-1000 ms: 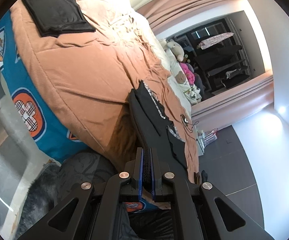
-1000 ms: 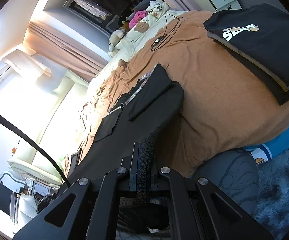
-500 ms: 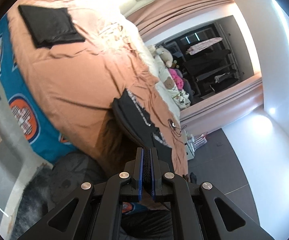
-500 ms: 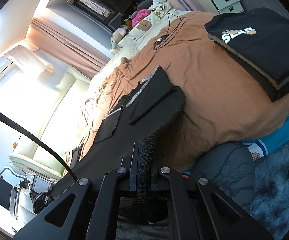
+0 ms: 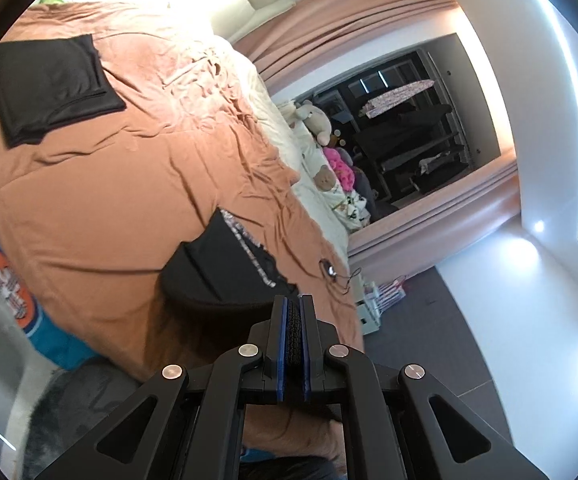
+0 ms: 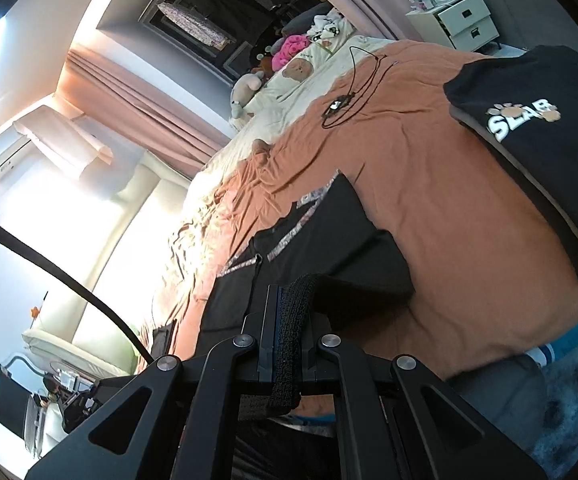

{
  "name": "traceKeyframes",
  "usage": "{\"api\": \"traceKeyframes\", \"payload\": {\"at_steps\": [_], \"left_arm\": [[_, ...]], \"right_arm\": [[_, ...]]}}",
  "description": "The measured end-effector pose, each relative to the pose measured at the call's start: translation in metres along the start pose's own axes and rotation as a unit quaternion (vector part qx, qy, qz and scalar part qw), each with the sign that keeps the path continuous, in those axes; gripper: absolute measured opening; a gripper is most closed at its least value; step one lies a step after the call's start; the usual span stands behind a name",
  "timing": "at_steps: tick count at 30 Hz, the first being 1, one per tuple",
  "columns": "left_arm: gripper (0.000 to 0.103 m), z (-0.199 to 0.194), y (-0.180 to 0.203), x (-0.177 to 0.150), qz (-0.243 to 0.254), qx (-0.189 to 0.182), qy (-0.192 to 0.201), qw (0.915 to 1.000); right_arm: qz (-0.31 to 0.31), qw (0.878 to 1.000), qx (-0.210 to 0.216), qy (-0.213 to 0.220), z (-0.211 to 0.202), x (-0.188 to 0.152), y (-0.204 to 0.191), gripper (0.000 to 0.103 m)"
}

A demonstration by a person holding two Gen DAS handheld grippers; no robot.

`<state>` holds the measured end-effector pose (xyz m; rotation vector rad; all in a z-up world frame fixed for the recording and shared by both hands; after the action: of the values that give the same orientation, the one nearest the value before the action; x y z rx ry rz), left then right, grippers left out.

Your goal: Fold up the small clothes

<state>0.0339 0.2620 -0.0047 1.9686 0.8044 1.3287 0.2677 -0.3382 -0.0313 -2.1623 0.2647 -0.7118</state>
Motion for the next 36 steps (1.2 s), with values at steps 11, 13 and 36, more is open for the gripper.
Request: {"api": "traceKeyframes", "payload": {"at_steps": [11, 13, 36], "left_arm": [[0.006, 0.054, 0.001, 0.038, -0.005, 0.012, -0.003, 0.9999], [0.006, 0.066, -0.001, 0.045, -0.008, 0.014, -0.006, 0.9998], [0.006, 0.217, -0.065, 0.092, -0.043, 0.073, -0.069, 0.9940]], "right_arm": [[0.020, 1.000, -0.004, -0.011, 0.065, 0.044, -0.007, 0.002], [0.018, 1.000, -0.010, -0.011, 0.074, 0.050, -0.009, 0.002], [0.033, 0.996, -0.073, -0.037, 0.182, 0.108, -0.016, 0.002]]}}
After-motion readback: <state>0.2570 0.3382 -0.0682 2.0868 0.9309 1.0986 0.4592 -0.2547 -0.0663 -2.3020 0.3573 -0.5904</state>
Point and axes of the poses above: each gripper's, at about its wrist camera, not at the fingertips, and z roughly the way its jaws point, y to its right, x to its top, the point moved 4 cm from there along z, roughly the way its jaws point, and after that the axes turned 10 degrees about z, right-handed, at the moved point
